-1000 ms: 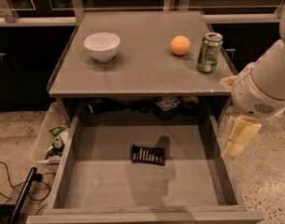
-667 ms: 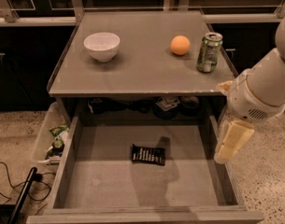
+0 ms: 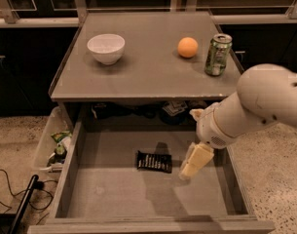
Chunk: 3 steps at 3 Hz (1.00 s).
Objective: Pick rxbar chocolate from top drawer and place on counter
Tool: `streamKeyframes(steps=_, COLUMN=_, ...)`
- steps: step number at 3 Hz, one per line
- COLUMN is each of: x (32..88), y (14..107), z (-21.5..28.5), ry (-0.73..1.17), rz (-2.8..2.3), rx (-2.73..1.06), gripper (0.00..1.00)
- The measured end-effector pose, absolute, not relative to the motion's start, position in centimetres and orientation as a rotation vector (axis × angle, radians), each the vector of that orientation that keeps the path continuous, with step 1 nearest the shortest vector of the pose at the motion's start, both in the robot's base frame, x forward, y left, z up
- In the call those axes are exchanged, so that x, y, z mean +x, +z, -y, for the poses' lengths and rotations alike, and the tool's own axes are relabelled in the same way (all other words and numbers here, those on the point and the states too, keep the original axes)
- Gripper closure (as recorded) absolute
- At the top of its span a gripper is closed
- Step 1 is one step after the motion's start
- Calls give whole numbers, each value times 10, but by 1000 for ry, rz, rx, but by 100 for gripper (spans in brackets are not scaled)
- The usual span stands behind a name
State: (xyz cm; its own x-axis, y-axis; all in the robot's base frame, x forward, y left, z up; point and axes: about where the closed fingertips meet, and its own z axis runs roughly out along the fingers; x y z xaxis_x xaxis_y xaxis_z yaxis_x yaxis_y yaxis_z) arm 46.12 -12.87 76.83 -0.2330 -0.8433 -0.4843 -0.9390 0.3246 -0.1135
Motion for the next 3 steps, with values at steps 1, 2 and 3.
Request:
streamKeyframes(steps=1, x=474, y=738, z=103, ry=341, rz=-2074, rx=-1515, gripper=0)
streamKeyframes(steps=2, x=483, y=700, z=79, ry=392, rz=-2032, rx=-1478, gripper=0)
streamKeyframes(steps=3, x=494, y=668, z=66, ry=412, rz=-2006, rx=-1474, gripper=0)
